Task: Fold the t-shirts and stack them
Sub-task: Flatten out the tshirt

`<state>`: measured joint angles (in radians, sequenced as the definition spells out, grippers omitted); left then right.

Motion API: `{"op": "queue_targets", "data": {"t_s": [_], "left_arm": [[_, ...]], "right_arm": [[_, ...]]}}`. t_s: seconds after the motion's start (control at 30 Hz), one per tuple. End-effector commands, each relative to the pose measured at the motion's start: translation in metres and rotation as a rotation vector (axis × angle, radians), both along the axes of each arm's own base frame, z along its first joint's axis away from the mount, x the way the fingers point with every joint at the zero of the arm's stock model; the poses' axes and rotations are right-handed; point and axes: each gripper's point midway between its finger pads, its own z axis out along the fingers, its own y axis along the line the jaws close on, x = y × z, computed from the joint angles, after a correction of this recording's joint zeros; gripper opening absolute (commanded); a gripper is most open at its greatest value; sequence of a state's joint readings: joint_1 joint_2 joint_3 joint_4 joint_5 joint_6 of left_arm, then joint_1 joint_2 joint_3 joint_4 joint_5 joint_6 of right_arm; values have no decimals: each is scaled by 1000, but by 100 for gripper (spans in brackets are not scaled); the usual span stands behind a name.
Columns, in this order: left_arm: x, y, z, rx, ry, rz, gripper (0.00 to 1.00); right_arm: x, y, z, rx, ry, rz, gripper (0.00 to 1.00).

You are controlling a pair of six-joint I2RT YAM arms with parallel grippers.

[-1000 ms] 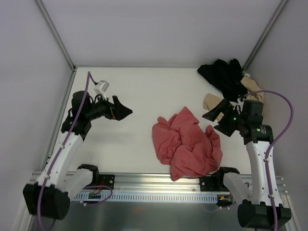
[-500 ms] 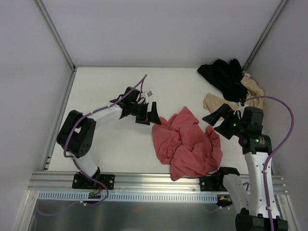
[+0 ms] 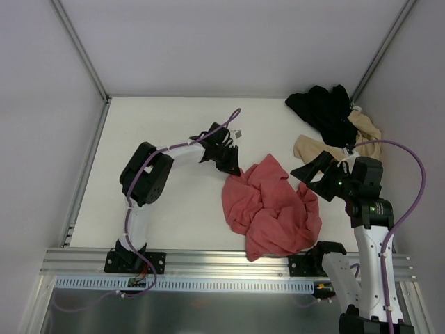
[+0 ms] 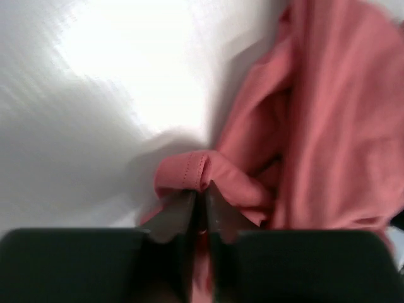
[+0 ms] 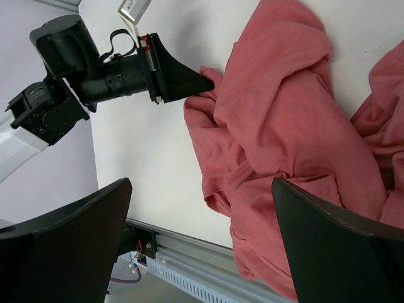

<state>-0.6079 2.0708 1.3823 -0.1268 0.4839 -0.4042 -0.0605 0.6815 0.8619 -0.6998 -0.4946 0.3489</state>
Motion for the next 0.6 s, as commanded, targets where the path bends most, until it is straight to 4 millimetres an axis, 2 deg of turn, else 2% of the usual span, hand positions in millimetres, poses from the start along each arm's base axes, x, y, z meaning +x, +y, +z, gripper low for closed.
{"op": "queue_targets", "data": {"t_s": [0.0, 0.03, 0.07, 0.1, 0.13, 0.2, 0.23, 0.3, 0.33, 0.4, 0.43, 0.5, 0.57], "left_arm": [[2, 18, -22, 127, 25, 38, 0], [1, 20, -15, 125, 5, 43, 0], [-5, 32, -22, 162, 7, 63, 0], [-6, 38, -8, 164, -23, 89, 0], [-18, 53, -15, 203, -9, 110, 0], [-24, 72, -9, 246, -36, 183, 0], [-38, 85, 1, 250, -49, 207, 0], [-46, 102, 13, 267, -67, 279, 0], [-61, 116, 24, 274, -75, 306, 0], [-71, 133, 36, 284, -90, 377, 0], [-84, 145, 50, 277, -102, 398, 0], [-97, 155, 65, 255, -100, 440, 0], [-118, 167, 88, 218, -110, 462, 0]], "right_arm": [[1, 2, 6, -6, -47, 29, 100], [1, 1, 6, -14, -47, 33, 99], [2, 1, 4, -17, -43, 32, 99], [2, 0, 3, -26, -43, 34, 99], [3, 0, 1, -28, -38, 33, 99], [3, -1, -3, -31, -29, 35, 100], [4, 0, -5, -28, -26, 37, 99], [5, 1, -9, -18, -22, 40, 99], [5, 2, -10, -12, -22, 46, 100], [5, 3, -12, -8, -22, 51, 99], [4, 4, -13, -7, -19, 57, 99], [3, 4, -15, -9, -20, 63, 99], [2, 5, -17, -13, -19, 71, 100]]}}
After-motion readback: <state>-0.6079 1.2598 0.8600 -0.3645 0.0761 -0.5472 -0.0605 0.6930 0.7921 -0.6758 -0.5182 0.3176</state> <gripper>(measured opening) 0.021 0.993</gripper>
